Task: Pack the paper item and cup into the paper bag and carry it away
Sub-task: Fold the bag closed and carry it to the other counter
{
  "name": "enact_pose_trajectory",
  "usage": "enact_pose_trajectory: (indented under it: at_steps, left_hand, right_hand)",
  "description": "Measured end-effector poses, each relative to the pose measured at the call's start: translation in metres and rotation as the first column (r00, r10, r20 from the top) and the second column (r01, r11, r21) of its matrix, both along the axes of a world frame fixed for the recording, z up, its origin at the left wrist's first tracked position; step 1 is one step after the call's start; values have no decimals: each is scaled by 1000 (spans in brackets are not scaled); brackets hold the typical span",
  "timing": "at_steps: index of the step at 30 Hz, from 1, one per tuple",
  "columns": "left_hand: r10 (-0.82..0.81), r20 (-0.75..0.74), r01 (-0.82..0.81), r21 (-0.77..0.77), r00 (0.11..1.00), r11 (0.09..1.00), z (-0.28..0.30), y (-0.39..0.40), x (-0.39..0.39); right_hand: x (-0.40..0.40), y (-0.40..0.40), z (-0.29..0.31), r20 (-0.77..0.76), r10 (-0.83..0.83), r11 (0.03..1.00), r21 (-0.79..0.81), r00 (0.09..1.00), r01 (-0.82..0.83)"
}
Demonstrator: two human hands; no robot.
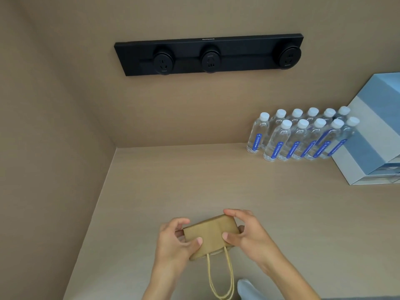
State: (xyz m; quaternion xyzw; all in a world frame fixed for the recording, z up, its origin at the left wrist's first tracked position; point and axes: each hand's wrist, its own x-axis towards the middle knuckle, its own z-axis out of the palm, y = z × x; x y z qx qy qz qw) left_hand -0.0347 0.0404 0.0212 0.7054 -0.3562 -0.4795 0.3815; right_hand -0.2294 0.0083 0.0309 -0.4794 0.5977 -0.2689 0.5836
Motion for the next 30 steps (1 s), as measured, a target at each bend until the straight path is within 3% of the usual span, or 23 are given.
enact_pose_trajectory:
  at_steps: [5, 7, 12, 15, 20, 25, 30]
  left_hand:
    - [-117, 317, 137, -44, 941, 990, -15, -2, -4]
    - [-117, 372, 156, -76, 921, 985, -21, -4, -1]
    - [-89, 43, 93, -92, 995, 991, -39, -7, 9]
    - [-77, -54, 72, -87, 996, 994, -47, -5, 12]
    - [-119, -79, 107, -143, 990, 984, -45, -13, 2]
    - [-290, -124, 258, -225, 949, 940, -32, -26, -33]
    - [-567, -144, 519, -268, 811, 812, -10, -32, -120]
  right_hand:
    - [-1, -7, -20, -106, 43, 991, -124, 993, -56]
    - [-2, -10, -28, -99, 14, 988, -151, 995, -29]
    - [-6, -17, -46, -1, -31, 984, -175, 1000, 31]
    - [-4, -14, -53, 56, -56, 982, -178, 997, 65]
    - [-4, -4, -60, 98, -217, 958, -170, 971, 231]
    - [-38, 22, -43, 194, -430, 869, -175, 882, 463]
    - [-114, 78, -19, 179, -651, 698, -241, 737, 675]
